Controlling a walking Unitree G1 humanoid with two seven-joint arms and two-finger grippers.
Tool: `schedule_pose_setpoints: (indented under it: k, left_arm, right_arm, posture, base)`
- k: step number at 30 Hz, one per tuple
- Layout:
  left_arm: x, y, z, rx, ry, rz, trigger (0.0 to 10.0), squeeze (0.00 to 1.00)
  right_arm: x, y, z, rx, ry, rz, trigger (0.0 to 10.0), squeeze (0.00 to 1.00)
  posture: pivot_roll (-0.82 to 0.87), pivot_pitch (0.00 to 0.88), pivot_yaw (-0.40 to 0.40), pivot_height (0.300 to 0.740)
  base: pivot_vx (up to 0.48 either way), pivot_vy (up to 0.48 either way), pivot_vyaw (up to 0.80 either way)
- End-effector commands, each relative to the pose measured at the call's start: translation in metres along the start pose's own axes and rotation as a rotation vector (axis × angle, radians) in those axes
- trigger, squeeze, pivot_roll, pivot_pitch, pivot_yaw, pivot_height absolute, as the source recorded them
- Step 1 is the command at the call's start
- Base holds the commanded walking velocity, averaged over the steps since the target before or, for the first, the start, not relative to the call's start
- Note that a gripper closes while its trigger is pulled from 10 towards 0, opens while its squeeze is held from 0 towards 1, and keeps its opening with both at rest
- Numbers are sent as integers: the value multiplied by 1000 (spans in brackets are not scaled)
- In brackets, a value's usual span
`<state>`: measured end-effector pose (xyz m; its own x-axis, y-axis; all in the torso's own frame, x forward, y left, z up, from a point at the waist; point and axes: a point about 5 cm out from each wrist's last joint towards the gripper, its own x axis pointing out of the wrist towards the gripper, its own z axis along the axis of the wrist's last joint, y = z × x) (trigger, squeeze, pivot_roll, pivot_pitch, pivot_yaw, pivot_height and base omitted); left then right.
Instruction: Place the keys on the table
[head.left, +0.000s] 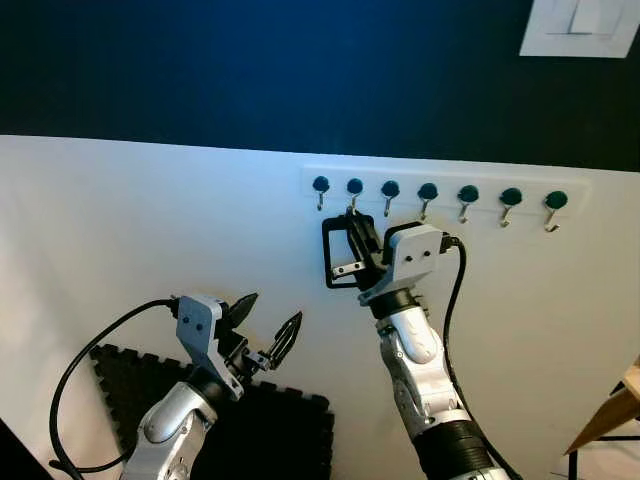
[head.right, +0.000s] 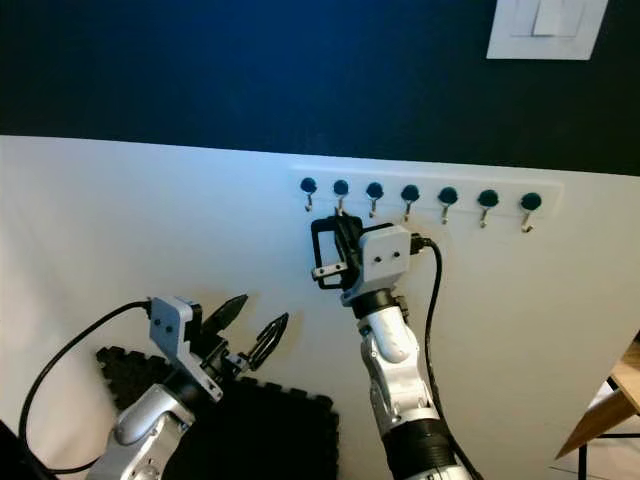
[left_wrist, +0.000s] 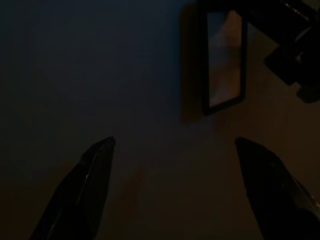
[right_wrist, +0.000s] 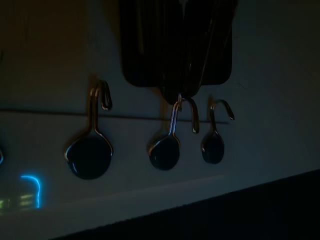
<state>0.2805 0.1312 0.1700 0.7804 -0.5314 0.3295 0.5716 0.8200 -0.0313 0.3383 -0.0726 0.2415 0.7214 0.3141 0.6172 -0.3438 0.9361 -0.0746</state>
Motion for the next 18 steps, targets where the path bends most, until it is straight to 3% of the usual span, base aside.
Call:
schedule_pose_setpoints:
  k: [1,12,14,15,16,17,18]
  left_arm:
    - [1,-2,0,6,8,-15,10000,0]
    - [1,-5,-2,13,22,-32,10000,0]
    - [1,-5,-2,13,24,-34,10000,0]
    - [1,-6,-2,16,28,-37,10000,0]
    - [1,-6,-3,16,30,-39,10000,0]
    - [1,-6,-3,17,33,-41,10000,0]
    - [1,-7,-3,17,34,-42,10000,0]
  right_arm:
    - [5,10,11,1,-52,41,0,0]
    - [-9,11,-2,33,15,19,0,0]
    - [-10,10,-3,38,28,14,549,0]
    - [-11,9,-6,46,49,6,2667,0]
    - [-12,7,-9,53,73,-6,4157,0]
    - [-13,5,-12,61,98,-21,6784,0]
    - [-14,3,-15,69,118,-37,8431,0]
  posture:
    - [58,47,21,740]
    - [58,51,23,740]
    - [58,51,23,740]
    - [59,51,23,740]
    - [59,50,23,740]
    - [59,50,24,740]
    - [59,50,24,740]
  base:
    - [0,0,0]
    - [0,0,0]
    - [0,0,0]
    - [0,0,0]
    - [0,0,0]
    - [0,0,0]
    - [0,0,0]
